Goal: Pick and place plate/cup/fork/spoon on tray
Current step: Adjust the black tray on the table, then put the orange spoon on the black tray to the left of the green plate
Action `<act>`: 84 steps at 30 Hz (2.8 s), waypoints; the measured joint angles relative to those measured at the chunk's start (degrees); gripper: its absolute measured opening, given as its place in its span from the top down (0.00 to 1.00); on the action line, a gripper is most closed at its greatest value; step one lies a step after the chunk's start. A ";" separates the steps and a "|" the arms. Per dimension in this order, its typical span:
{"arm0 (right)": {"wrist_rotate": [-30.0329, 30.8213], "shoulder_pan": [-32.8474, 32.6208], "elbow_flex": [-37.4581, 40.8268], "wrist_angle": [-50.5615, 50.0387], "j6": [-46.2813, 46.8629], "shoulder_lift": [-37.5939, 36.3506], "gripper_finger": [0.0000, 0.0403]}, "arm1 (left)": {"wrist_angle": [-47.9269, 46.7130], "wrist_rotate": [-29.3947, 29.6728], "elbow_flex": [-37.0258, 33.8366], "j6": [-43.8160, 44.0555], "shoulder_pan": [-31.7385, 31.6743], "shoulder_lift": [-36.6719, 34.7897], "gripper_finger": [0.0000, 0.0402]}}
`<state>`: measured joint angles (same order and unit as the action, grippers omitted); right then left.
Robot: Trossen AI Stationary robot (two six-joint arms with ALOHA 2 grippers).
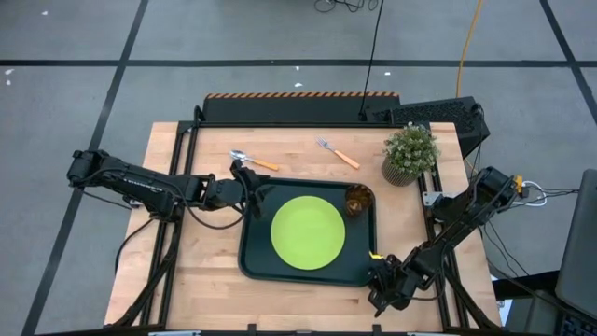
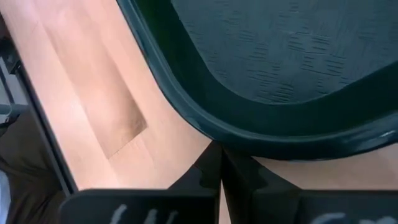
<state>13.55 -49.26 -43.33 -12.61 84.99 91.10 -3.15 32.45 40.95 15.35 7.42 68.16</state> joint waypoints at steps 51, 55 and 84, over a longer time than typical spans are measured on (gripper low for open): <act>1.24 6.36 0.02 -8.34 -12.78 -7.57 1.00 | -1.85 0.00 0.07 0.38 1.70 0.02 0.56; 1.16 5.51 0.02 -8.19 -11.71 -7.57 1.00 | -1.85 0.00 0.07 0.37 1.66 0.02 0.56; 12.05 3.74 0.07 -5.13 -26.97 -21.15 1.00 | 1.78 1.39 0.04 -6.74 -0.34 0.00 0.56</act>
<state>25.60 -45.52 -43.27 -17.74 58.02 69.95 -1.37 33.84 40.99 8.62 7.08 68.16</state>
